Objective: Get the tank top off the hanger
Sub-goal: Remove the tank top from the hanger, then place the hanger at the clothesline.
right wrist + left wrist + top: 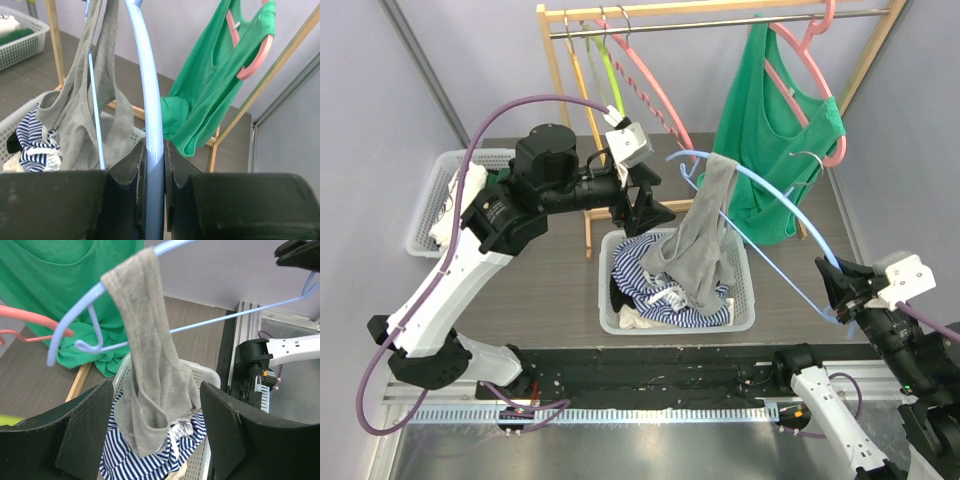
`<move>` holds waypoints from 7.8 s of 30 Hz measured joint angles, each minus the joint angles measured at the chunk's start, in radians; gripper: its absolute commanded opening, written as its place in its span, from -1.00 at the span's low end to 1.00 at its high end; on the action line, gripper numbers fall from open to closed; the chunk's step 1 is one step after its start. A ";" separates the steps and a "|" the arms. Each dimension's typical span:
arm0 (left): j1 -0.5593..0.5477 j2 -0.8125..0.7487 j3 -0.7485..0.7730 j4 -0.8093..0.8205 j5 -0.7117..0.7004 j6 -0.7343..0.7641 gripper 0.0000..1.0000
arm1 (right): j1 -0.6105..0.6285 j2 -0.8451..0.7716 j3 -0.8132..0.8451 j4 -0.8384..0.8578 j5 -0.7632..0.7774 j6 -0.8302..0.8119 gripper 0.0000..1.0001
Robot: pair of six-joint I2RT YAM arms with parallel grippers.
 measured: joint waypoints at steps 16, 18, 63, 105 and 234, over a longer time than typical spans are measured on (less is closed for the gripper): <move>-0.093 0.175 0.092 0.007 -0.003 0.015 0.42 | -0.031 -0.091 0.121 -0.117 -0.029 0.002 -0.98; -0.098 0.172 0.099 0.008 -0.003 0.021 0.42 | -0.031 -0.116 0.127 -0.123 -0.011 0.008 -0.98; -0.223 0.385 0.362 0.011 -0.087 0.063 -1.00 | -0.034 -0.147 0.066 -0.178 0.057 0.035 -0.98; -0.204 -0.003 0.019 -0.173 -0.179 0.264 -1.00 | -0.025 0.165 -0.004 0.053 0.251 0.133 -0.98; -0.109 0.000 0.426 -0.457 -0.446 0.255 0.99 | 0.537 1.192 0.770 0.309 0.753 -0.357 -0.99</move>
